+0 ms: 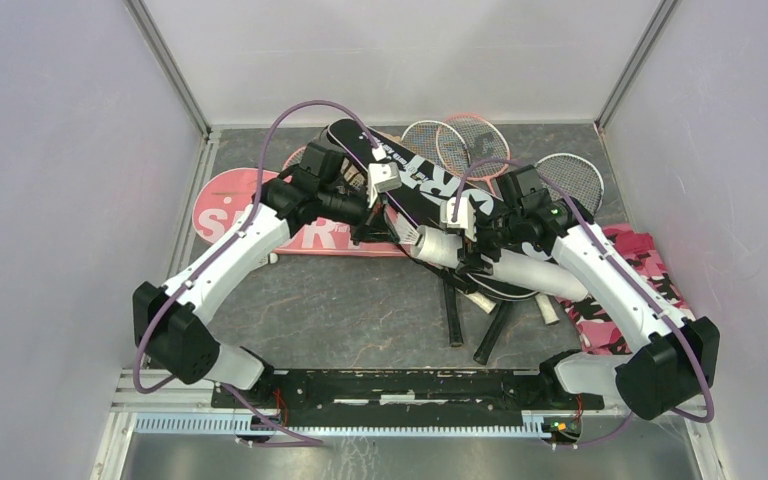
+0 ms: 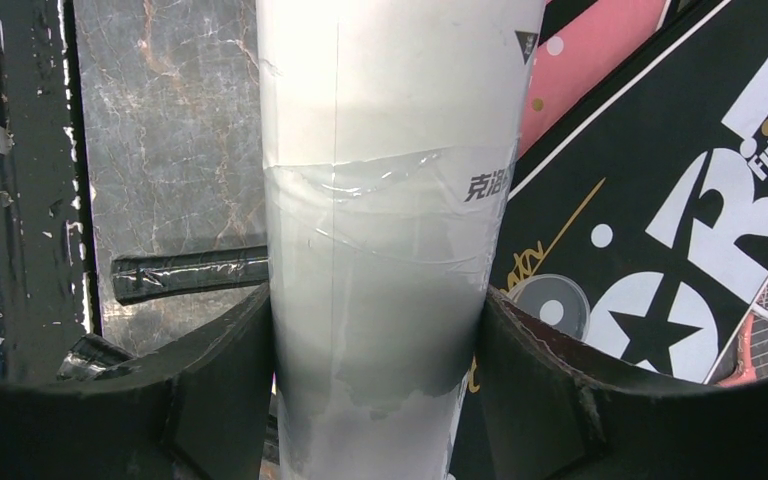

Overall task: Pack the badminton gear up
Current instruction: Place the shuttlecock at the shuttle tube.

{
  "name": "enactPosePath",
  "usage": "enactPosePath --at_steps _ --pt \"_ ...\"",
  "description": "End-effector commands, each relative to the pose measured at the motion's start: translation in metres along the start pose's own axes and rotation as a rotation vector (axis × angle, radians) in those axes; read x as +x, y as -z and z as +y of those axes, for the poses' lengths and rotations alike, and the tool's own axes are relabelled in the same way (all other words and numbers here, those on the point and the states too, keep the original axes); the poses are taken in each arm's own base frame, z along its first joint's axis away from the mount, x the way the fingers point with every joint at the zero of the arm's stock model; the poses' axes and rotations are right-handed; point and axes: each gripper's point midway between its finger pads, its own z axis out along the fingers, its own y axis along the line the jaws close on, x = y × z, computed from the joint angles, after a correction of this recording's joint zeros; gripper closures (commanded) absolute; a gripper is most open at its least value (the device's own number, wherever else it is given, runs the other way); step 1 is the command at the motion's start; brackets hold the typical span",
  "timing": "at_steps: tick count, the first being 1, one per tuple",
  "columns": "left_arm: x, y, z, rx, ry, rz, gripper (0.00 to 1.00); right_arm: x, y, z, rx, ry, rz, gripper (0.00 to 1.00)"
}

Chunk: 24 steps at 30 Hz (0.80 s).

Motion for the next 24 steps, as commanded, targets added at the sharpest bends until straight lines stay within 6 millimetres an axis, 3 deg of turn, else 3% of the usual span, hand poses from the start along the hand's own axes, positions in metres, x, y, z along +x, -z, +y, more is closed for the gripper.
enactPosePath --at_steps 1,9,15,24 --pt "-0.026 -0.011 -0.001 0.018 -0.011 -0.054 0.98 -0.014 0.003 0.004 -0.012 0.050 -0.069 0.91" --pt "-0.019 -0.034 -0.035 0.260 0.022 -0.053 0.83 -0.016 0.000 0.003 -0.009 0.027 -0.087 0.92" --pt "-0.012 -0.035 -0.044 0.317 0.031 -0.057 0.62 -0.014 0.000 0.002 0.000 0.027 -0.077 0.93" --pt "-0.008 -0.032 -0.053 0.345 -0.016 -0.058 0.45 -0.018 0.000 0.003 -0.012 0.023 -0.094 0.93"
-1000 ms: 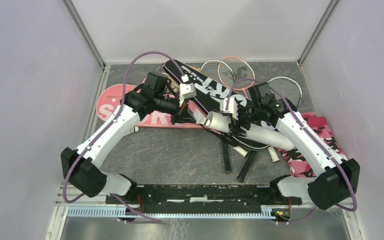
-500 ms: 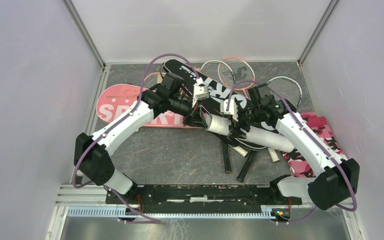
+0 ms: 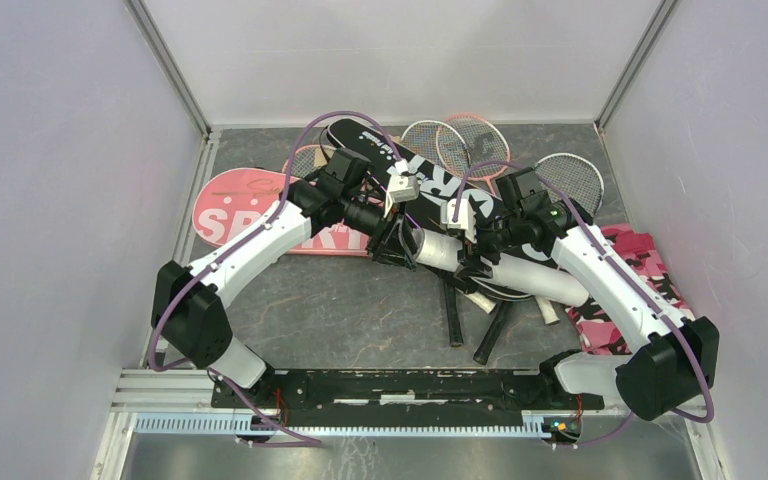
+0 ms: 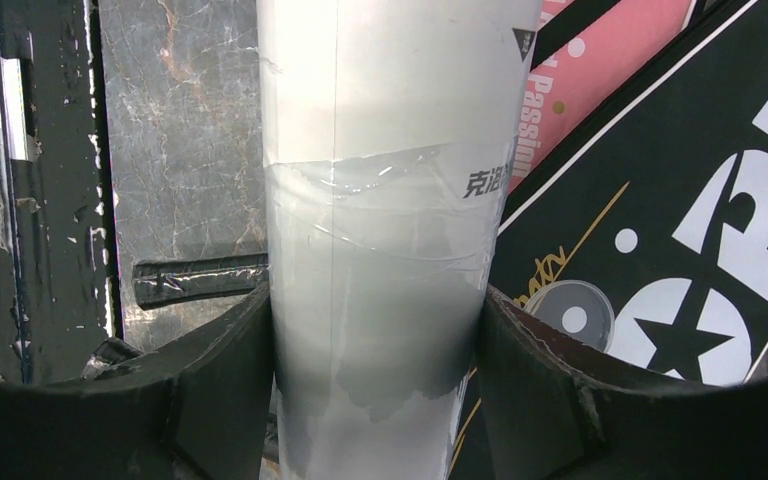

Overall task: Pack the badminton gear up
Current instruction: Place the shuttlecock at the shuttle tube.

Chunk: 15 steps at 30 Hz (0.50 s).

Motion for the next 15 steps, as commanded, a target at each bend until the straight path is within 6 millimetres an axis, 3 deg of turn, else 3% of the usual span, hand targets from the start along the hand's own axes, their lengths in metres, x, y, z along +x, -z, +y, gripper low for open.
enactPosePath --at_steps 1,8,15 --pt "-0.008 -0.002 -0.014 0.054 -0.058 -0.020 0.44 -0.021 0.002 -0.004 0.008 0.053 -0.084 0.93" --pt "-0.001 -0.028 -0.016 0.114 -0.059 0.023 0.40 -0.028 0.001 0.001 -0.025 0.041 -0.123 0.94" --pt "0.000 -0.014 -0.018 0.059 -0.132 0.055 0.29 -0.021 0.006 -0.005 0.025 0.050 -0.083 0.95"
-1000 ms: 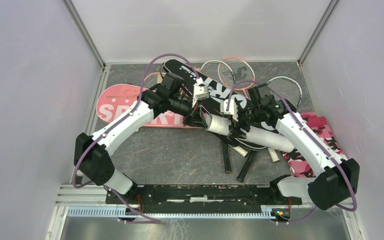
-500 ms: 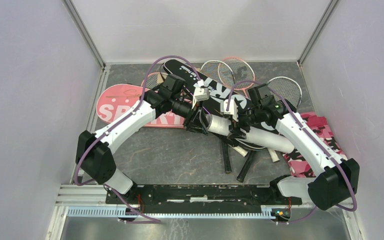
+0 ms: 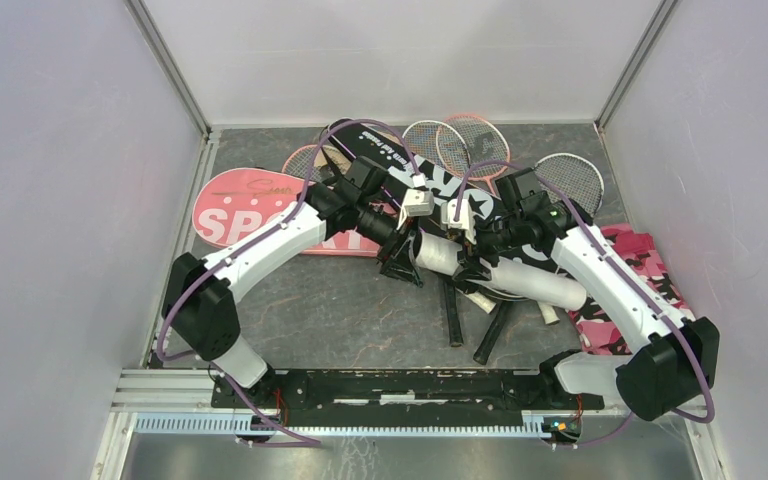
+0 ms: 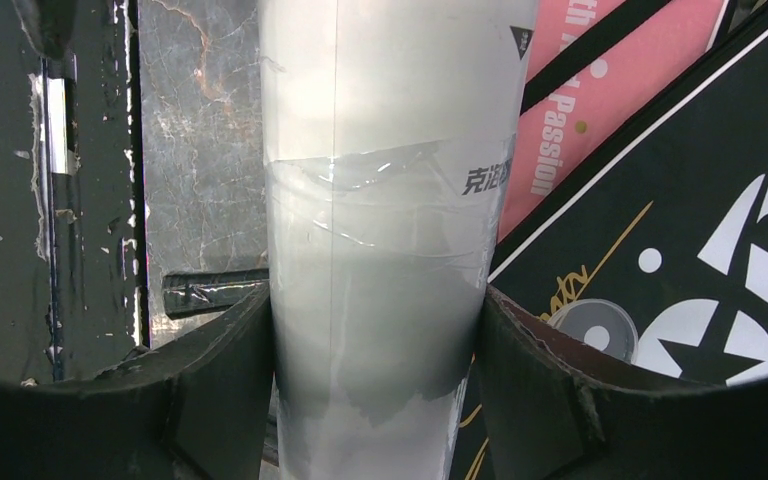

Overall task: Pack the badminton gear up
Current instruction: Place the shuttlecock at the shuttle tube, then pick up the shuttlecock at the center of the board.

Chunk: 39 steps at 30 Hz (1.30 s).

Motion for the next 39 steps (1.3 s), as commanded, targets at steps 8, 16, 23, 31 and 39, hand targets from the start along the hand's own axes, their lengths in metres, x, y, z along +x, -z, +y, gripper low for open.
enactPosePath --at_steps 8,16,23,31,39 --pt "-0.022 0.045 -0.020 -0.173 -0.203 0.003 0.02 -0.015 0.012 -0.013 0.071 0.077 -0.050 0.96" --pt "-0.018 0.111 0.002 -0.539 -0.207 0.051 0.00 -0.013 0.017 -0.018 0.100 0.060 -0.045 0.95" --pt "0.057 0.217 0.031 -0.891 0.056 0.231 0.00 -0.014 0.019 -0.018 0.118 0.062 -0.044 0.95" --pt "0.166 0.299 0.035 -1.097 0.399 0.292 0.02 -0.011 0.015 -0.013 0.102 0.060 -0.057 0.94" --pt "0.248 0.337 0.045 -1.196 0.648 0.181 0.09 -0.007 0.013 -0.007 0.078 0.069 -0.064 0.94"
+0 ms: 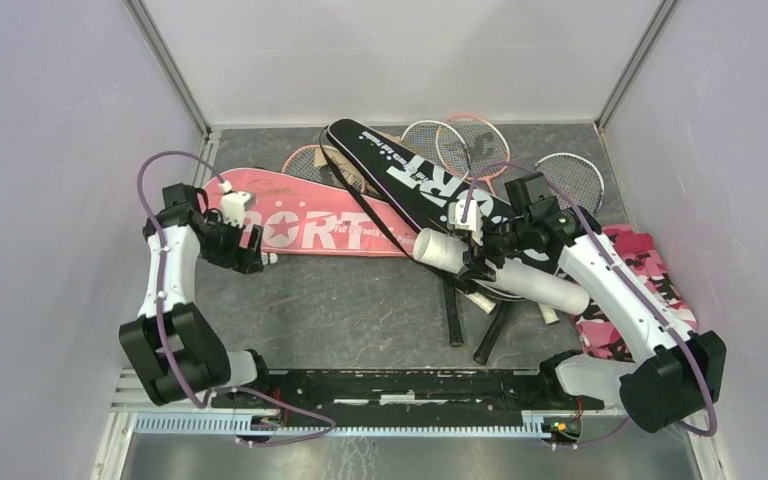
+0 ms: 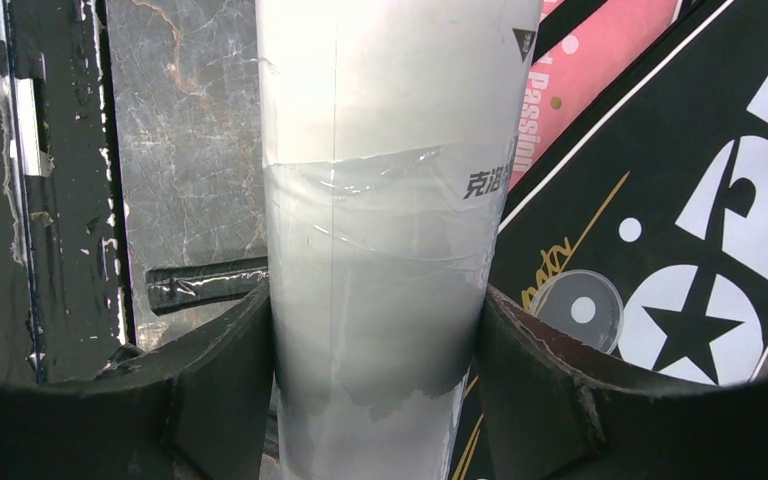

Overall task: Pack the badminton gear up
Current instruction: Pick up the shuttlecock at the center of the board.

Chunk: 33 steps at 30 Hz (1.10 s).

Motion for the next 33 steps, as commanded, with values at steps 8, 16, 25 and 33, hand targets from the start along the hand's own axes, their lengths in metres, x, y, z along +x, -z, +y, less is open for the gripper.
enactPosePath --at_steps 8,16,25,33 --pt "0.012 -0.048 0.066 0.003 0.162 -0.064 0.17 -0.009 0.000 0.001 -0.006 0.070 -0.055 0.94" --pt "0.007 -0.072 0.067 0.150 0.247 -0.100 0.38 -0.007 -0.002 0.001 -0.017 0.060 -0.049 0.94" --pt "0.001 -0.080 0.054 0.251 0.257 -0.145 0.64 -0.008 -0.002 -0.001 -0.018 0.049 -0.044 0.94" --pt "-0.009 -0.054 0.032 0.329 0.172 -0.178 0.87 -0.013 0.003 -0.004 -0.003 0.046 -0.036 0.95"
